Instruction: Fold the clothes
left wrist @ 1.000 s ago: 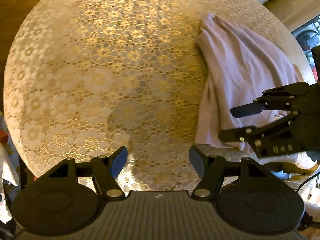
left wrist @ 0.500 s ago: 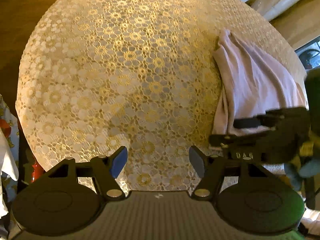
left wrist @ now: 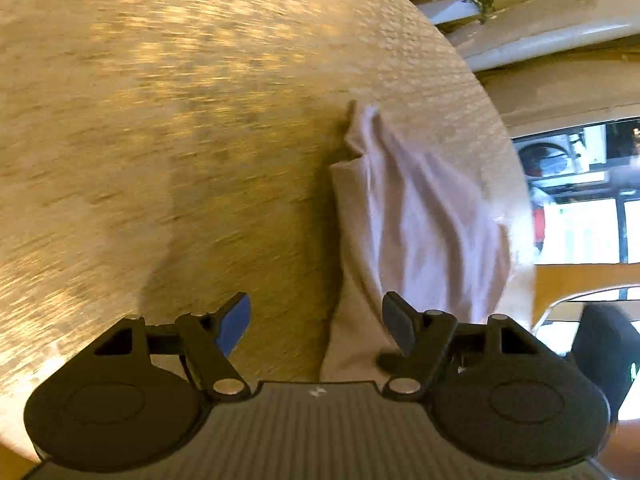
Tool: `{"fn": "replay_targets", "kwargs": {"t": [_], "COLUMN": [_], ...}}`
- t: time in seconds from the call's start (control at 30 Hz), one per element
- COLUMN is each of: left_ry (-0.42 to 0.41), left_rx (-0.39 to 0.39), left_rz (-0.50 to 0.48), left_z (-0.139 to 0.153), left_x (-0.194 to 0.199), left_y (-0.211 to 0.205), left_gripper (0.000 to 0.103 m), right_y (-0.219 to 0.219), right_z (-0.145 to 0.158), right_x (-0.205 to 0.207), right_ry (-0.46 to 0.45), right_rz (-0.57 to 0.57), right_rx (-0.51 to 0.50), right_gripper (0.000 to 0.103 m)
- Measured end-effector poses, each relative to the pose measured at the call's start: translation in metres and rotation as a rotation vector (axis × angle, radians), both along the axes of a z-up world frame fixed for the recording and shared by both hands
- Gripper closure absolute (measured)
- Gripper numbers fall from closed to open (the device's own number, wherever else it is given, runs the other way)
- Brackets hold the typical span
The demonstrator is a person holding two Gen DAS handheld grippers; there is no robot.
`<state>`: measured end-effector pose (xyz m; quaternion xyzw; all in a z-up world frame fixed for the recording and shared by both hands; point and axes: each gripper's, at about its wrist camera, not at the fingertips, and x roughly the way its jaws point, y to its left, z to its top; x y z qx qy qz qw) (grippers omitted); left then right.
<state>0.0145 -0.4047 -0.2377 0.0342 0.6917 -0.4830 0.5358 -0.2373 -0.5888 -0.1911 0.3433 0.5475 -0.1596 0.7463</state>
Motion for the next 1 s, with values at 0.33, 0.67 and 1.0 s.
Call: {"fn": "replay_targets", "kwargs": {"t": [0.33, 0.67, 1.0], "left_ry": [-0.001, -0.156, -0.304], "left_rx": [0.006, 0.087, -0.096], "left_rz": [-0.018, 0.082, -0.191], "left_z": [-0.013, 0.001, 0.082], "left_x": [-0.053, -0.071, -0.187], "left_y": [-0.1, -0.124, -0.188], "left_gripper": [0.031, 0.088, 0.093], "right_y": [-0.034, -0.053, -0.081], "right_z": [0.031, 0.043, 0.08], "right_x": [-0.064, -0.099, -0.193], "right_ry": [-0.135, -0.227, -0.287], "right_rz": [-0.075, -0.047, -0.102], "right_rx": [0.043, 0.066, 0.025], "right_gripper": [0.0, 0.0, 0.0]}}
